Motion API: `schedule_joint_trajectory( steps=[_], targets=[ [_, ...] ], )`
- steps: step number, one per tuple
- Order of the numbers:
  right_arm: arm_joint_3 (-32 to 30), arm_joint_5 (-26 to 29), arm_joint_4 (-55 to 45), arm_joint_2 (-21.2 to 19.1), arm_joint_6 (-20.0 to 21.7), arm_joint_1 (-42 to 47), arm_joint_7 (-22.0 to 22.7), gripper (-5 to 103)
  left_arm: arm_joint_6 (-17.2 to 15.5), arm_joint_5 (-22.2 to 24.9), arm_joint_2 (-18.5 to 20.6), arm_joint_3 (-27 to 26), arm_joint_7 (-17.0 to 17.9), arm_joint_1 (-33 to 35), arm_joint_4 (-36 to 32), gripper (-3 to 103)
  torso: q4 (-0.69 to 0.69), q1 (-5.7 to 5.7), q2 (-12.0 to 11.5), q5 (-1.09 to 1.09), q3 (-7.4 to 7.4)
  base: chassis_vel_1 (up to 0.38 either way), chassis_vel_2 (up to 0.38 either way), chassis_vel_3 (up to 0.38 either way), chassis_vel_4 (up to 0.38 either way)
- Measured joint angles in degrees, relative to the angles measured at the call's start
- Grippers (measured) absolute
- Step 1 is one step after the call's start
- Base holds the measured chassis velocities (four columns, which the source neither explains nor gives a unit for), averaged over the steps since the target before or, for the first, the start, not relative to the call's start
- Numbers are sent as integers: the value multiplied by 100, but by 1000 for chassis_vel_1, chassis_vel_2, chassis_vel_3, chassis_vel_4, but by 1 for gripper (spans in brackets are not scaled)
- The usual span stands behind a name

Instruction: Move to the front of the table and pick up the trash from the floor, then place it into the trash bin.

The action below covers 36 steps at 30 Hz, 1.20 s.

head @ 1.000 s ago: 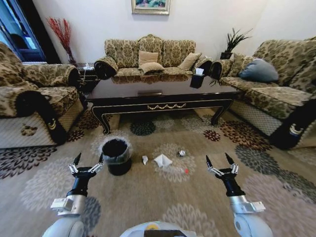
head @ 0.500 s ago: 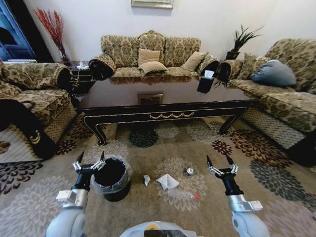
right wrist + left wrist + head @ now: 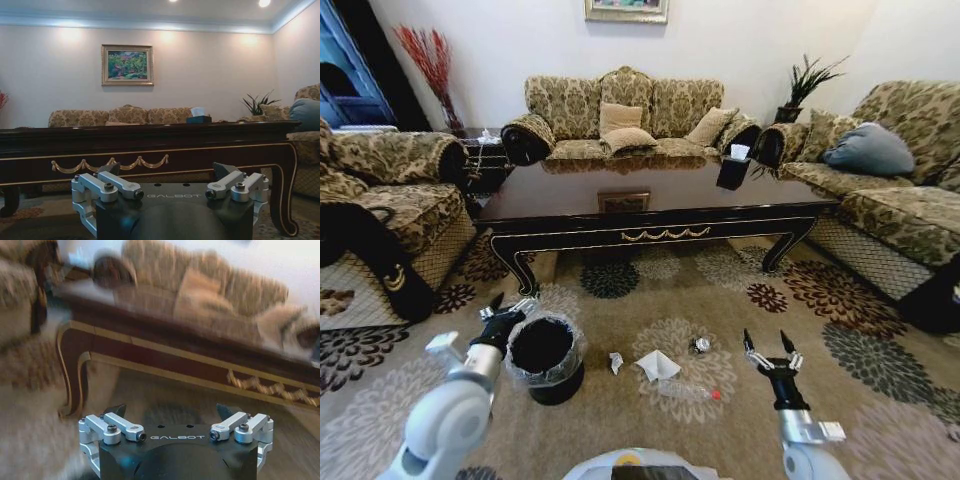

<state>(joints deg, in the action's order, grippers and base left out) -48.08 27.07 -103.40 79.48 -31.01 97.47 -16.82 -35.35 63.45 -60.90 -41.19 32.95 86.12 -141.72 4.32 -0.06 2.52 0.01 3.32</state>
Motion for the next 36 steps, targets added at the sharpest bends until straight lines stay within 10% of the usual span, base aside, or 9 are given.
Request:
schedule_joint_trajectory(
  steps=[2, 6, 19, 36],
  targets=[
    [88, -20, 90, -30, -116, -115, 15, 100, -497, 515, -102, -22, 447, 16, -150, 100, 0, 0, 0, -4, 0, 0, 0, 0, 0],
    [124, -320, 201, -158, -413, -416, -14, 100, -745, 93, -414, 29, 572, 278, -182, 100, -2, 0, 0, 1, 1, 0, 0, 0, 0],
    [550, -311, 283, -499, -476, -836, 163, 100, -280, -2064, -1215, -172, -667, 802, 845, 100, -3, 0, 0, -1, 1, 20, -10, -13, 20],
    [680, -3, 636, -611, -474, -946, 109, 100, -393, -1592, -1881, -229, -826, 172, 2270, 100, -3, -1, 0, -2, 1, 0, 0, 0, 0]
  ],
)
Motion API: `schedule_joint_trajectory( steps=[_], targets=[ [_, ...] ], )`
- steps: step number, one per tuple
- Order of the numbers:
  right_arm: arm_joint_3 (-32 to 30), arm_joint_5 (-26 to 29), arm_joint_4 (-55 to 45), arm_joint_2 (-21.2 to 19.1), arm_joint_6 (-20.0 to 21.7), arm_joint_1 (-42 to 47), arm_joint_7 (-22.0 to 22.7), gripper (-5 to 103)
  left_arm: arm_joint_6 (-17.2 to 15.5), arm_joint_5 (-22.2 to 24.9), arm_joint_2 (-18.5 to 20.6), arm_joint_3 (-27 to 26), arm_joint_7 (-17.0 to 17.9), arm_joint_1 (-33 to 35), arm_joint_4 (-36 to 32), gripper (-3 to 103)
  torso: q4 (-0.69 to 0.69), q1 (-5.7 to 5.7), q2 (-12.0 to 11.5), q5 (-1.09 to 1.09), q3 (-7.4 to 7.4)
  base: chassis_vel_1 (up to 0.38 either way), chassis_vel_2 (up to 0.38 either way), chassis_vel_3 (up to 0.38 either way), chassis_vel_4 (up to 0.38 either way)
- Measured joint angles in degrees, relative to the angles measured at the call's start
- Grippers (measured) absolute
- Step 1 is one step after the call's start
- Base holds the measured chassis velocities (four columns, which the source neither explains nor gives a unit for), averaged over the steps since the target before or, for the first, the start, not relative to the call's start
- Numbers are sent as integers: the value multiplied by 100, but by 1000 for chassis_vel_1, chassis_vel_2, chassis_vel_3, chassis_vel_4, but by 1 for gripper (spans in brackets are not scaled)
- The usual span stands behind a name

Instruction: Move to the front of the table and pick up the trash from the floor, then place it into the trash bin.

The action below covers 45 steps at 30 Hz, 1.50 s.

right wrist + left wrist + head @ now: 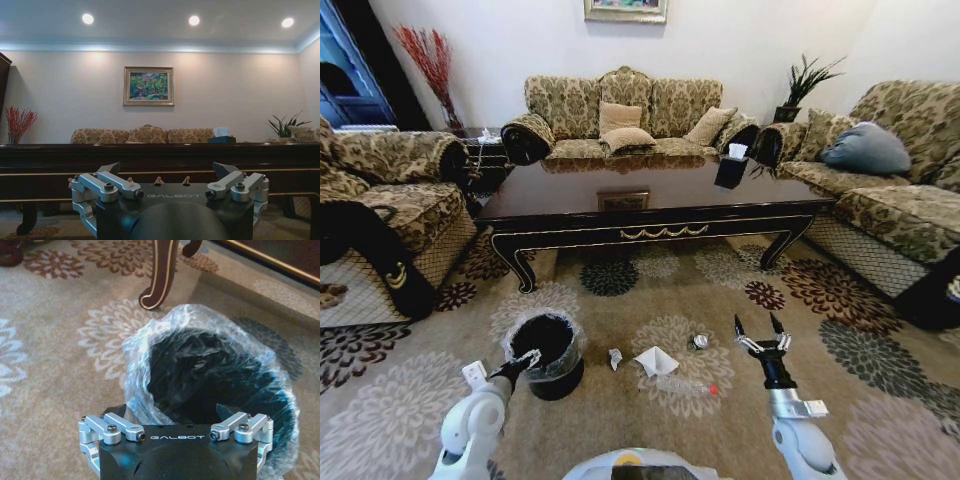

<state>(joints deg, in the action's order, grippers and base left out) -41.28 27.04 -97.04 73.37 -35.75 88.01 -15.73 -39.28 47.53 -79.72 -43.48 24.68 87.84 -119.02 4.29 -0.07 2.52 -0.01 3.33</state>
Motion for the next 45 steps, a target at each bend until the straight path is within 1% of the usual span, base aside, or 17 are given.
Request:
schedule_joint_trajectory(
  steps=[7, 13, 14, 16, 18, 21, 22, 25, 27, 31, 33, 35, 37, 38, 40, 42, 45],
  targets=[
    [50, -43, 14, 45, 0, 1, -25, 100, 8, 16, 16, -20, 0, -57, 155, 100, 1, 0, 0, 1, 0, 0, 0, 0, 0],
    [70, -38, 28, -18, 0, 40, -55, 100, 112, -64, 47, -59, -88, -271, 602, 100, 1, 0, 0, 2, 0, 0, 0, 0, 0],
    [75, -38, 31, -23, 0, 44, -63, 100, 124, -92, 47, -58, -92, -311, 672, 102, 1, 0, 0, 2, 0, 0, 0, 0, 0],
    [87, -40, 42, -30, 0, 48, -72, 100, 141, -148, 47, -44, -101, -365, 760, 93, 1, 0, 0, 1, 0, 0, 0, 0, 0],
    [93, -41, 44, -33, 0, 51, -75, 100, 148, -181, 49, -37, -107, -382, 789, 93, 1, 0, 0, 2, 0, 0, 0, 0, 0],
    [97, -41, 51, -45, 0, 59, -89, 100, 180, -241, 66, -30, -114, -415, 854, 77, 1, 0, 0, 1, 0, 0, 0, 0, 0],
    [97, -41, 51, -45, 0, 59, -89, 100, 180, -241, 66, -30, -114, -415, 854, 77, 1, 0, 0, 1, 0, 0, 0, 0, 0],
    [104, -43, 97, -49, 0, 39, -94, 100, 198, -252, 104, -29, -130, -414, 878, 61, 2, 0, 0, 1, 0, 0, 0, 0, 0],
    [115, -46, 112, -49, 0, 26, -94, 100, 199, -253, 118, -30, -131, -412, 886, 61, 1, 0, 0, 1, 0, 0, 0, 0, 0],
    [180, -77, 180, -38, -1, -50, -94, 100, 229, -289, 169, -55, -133, -409, 944, 40, 2, 0, 0, 0, -1, 0, 0, 0, 0],
    [195, -98, 201, -34, 0, -65, -87, 100, 236, -310, 172, -62, -134, -406, 955, 40, 1, 0, 0, -1, -1, 0, 0, 0, 0],
    [222, -138, 244, -28, 0, -90, -59, 100, 245, -346, 174, -77, -134, -397, 972, 28, 1, 0, 0, -2, -1, 0, 0, 0, 0],
    [278, -199, 309, -29, 10, -126, 49, 100, 253, -391, 178, -105, -134, -378, 988, 18, 0, 0, 1, -3, -1, 0, 0, 0, 0],
    [278, -199, 309, -29, 10, -126, 49, 100, 253, -391, 178, -105, -134, -378, 988, 18, 0, 0, 1, -3, -1, 0, 0, 0, 0],
    [351, -240, 370, -53, 101, -174, 233, 100, 262, -465, 202, -136, -146, -336, 987, 12, 0, 0, 1, -2, -1, 0, 0, 0, 0],
    [447, -243, 441, -97, 247, -240, 455, 100, 268, -558, 250, -190, -147, -264, 957, 4, 0, 0, 1, -1, -1, 0, 0, 0, 0],
    [565, -135, 535, -156, 402, -338, 584, 100, 280, -600, 288, -236, -200, -175, 895, 2, 1, 0, 0, 6, 0, 0, 0, 0, 0]
  ],
)
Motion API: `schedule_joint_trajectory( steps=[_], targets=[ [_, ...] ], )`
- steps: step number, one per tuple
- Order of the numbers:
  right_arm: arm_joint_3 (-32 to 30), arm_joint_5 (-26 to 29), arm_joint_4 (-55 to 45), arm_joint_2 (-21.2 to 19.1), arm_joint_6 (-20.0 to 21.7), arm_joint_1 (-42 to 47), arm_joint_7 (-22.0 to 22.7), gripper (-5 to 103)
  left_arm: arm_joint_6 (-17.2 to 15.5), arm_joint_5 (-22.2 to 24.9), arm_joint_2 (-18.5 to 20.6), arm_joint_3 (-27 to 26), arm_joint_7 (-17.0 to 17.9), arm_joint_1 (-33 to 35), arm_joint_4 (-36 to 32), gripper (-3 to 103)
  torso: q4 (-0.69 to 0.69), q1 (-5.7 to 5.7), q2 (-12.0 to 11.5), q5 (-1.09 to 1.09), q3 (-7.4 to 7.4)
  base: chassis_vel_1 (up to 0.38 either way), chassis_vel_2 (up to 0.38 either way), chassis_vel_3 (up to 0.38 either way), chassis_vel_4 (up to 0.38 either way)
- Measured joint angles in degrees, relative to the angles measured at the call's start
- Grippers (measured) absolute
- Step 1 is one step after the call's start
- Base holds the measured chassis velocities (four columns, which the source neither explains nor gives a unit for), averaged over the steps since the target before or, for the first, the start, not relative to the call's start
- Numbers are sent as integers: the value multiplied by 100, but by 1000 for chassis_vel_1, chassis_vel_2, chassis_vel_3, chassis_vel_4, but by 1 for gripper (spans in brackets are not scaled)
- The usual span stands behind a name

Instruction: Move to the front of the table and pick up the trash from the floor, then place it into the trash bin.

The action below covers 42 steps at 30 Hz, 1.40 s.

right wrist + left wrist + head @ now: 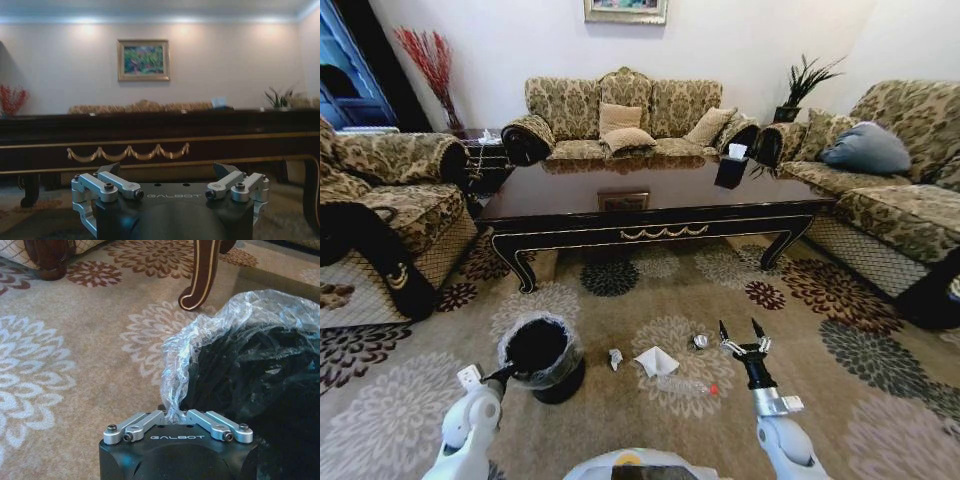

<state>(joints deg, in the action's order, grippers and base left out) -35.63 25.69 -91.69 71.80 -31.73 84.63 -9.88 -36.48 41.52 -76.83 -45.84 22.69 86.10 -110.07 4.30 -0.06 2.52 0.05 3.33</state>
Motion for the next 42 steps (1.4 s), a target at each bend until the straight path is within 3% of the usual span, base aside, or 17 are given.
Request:
schedule_joint_trajectory(
  steps=[7, 17, 23, 30, 32, 33, 34, 36, 42],
  targets=[
    [520, 302, 497, -203, 482, -423, 305, 100, -15, -27, 128, -329, -30, 378, -559, 2, -2, -1, -1, -2, 2, 0, 0, 0, 0],
    [1453, 729, 1269, -64, 1202, -1139, 702, 100, -29, 168, 48, -633, -72, 896, -1517, 2, -2, -1, -1, -4, 0, 0, 0, 0, 0],
    [1613, 595, 2021, 98, 1240, -1621, 744, 100, -30, 225, -18, -703, -79, 1063, -1852, 2, -1, -1, -1, -5, 0, 0, 0, 0, 0],
    [1589, 363, 3264, 241, 986, -2191, 549, 100, -32, 258, -71, -784, -82, 1263, -2117, 2, 0, -1, -1, -5, 0, 0, 0, 0, 0],
    [1489, 89, 3792, 313, 663, -2405, 241, 100, -40, 330, -88, -826, -83, 1336, -2249, 2, 0, -1, -1, -5, 0, 0, 0, 0, 0],
    [1324, -352, 4211, 370, 322, -2574, -33, 100, -58, 399, -97, -850, -80, 1383, -2341, 2, 0, -1, -1, -6, 0, 0, 0, 0, 0],
    [1324, -352, 4211, 370, 322, -2574, -33, 100, -58, 399, -97, -850, -80, 1383, -2341, 2, 0, -1, -1, -6, 0, 0, 0, 0, 0],
    [1124, -966, 4874, 447, -188, -2834, -406, 100, -83, 483, -129, -888, -80, 1481, -2494, 2, 0, -1, -1, -3, 0, 0, 0, 0, 0],
    [1053, -947, 5788, 567, -443, -3238, -728, 100, -85, 459, -234, -928, -80, 1690, -2674, 2, -1, 0, -1, -4, 0, 0, 0, 0, 0]
  ],
)
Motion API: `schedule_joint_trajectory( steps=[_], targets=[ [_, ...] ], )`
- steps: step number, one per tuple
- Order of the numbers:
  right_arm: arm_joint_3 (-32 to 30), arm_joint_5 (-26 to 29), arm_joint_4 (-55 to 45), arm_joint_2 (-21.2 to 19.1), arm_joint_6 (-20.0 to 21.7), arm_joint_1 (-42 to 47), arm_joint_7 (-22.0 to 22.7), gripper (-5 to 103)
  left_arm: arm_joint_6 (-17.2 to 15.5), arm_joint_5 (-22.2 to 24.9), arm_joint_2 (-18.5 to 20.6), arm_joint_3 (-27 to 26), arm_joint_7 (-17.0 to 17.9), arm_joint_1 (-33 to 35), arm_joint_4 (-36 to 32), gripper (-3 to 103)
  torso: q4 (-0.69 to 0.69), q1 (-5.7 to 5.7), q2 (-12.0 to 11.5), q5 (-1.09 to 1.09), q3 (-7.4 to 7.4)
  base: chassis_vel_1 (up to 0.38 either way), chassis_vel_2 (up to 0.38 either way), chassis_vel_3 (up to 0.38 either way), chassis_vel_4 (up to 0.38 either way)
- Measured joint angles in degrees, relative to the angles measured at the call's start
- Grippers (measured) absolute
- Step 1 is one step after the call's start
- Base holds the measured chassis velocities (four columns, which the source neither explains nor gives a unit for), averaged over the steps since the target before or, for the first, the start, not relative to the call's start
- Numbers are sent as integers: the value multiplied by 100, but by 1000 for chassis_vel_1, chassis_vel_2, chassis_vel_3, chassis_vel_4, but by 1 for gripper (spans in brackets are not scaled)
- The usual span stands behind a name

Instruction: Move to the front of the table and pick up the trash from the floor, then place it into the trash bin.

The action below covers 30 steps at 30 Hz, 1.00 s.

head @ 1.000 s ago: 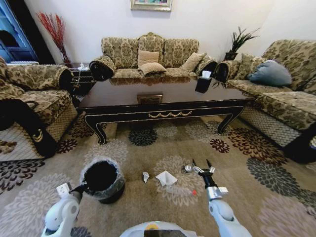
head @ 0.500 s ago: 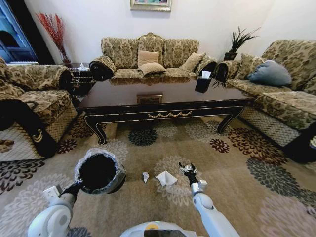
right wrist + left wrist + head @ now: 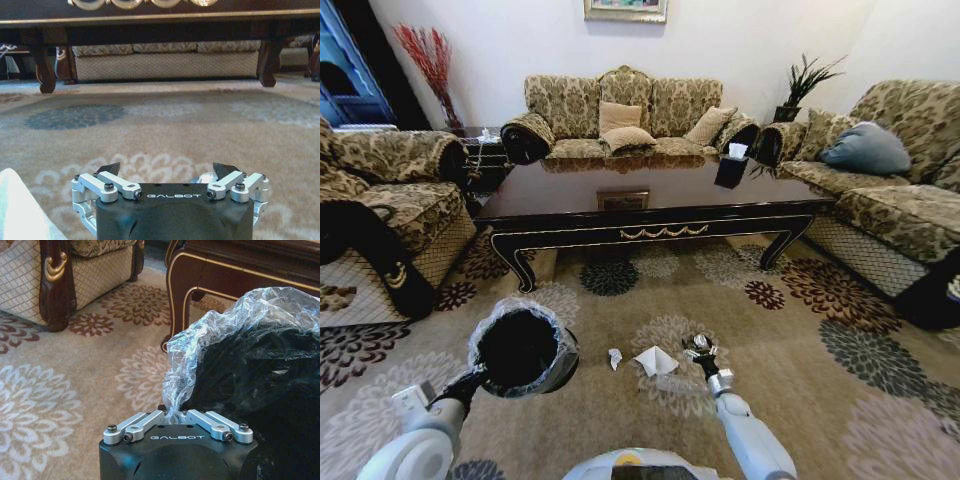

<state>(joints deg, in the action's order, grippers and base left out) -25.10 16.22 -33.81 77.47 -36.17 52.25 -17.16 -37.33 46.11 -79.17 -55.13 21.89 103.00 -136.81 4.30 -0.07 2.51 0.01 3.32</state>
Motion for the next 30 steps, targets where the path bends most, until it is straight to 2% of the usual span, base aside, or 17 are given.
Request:
schedule_joint_trajectory(
  steps=[4, 18, 30],
  targets=[
    [-67, -16, 434, 61, -97, -254, 11, 100, 1, -23, -28, -8, -2, 64, -58, 2, 1, 0, 0, -1, 0, 0, 0, 0, 0],
    [-119, -219, 1501, 117, -201, -1091, 638, 100, 17, -56, -88, 20, -5, 68, -108, 2, 1, 0, 0, -1, 0, 0, 0, 0, 0],
    [-119, -309, 1697, 268, 360, -1324, 1475, 100, 30, -41, -74, 3, -7, 85, -135, 2, 0, 0, 0, -1, 0, 0, 0, 0, 0]
  ],
)
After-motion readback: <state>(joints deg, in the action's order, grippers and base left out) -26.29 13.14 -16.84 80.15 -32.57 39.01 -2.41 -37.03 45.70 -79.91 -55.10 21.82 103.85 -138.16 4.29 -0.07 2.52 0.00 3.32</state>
